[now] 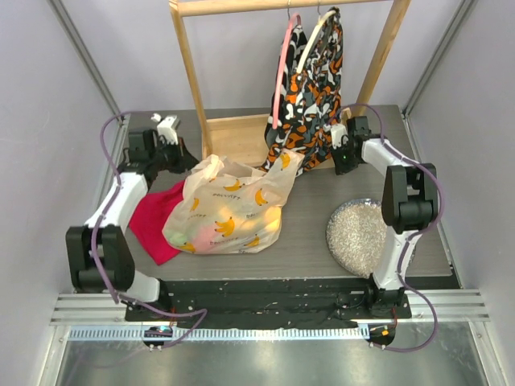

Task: Take the fake fruits out of the plastic bag
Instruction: Move the distractor to the center of the board.

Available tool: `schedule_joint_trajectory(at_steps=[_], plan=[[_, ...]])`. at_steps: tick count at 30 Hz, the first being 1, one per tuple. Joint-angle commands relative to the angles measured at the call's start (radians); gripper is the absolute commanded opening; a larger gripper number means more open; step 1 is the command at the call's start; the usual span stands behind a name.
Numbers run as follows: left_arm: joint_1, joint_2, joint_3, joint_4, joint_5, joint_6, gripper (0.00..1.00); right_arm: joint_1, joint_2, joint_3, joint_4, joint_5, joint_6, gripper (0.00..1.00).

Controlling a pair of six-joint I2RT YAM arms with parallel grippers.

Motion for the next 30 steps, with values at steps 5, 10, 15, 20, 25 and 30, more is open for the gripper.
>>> schedule_joint_trajectory(at_steps=[5, 10, 15, 20, 25, 30], plan=[[-0.046, 0.359, 0.408, 0.130, -0.009, -0.034, 0.00, 0.022, 0.188, 0.276, 0.048, 0.035, 0.030, 0.07], [-0.071, 0.542, 0.678, 0.155, -0.147, 0.027, 0.00, 0.032, 0.279, 0.391, 0.048, 0.056, 0.022, 0.07], [-0.072, 0.725, 0.892, 0.136, -0.224, 0.113, 0.00, 0.047, 0.357, 0.482, 0.072, 0.084, 0.025, 0.07], [-0.074, 0.817, 1.050, 0.115, -0.245, 0.161, 0.00, 0.111, 0.337, 0.490, 0.074, 0.079, 0.037, 0.08], [-0.072, 0.691, 1.004, -0.001, -0.224, 0.135, 0.00, 0.160, 0.233, 0.389, 0.068, 0.101, 0.057, 0.09], [0.027, 0.318, 0.704, -0.166, -0.184, 0.021, 0.54, 0.156, -0.043, 0.185, 0.066, 0.139, 0.082, 0.32]])
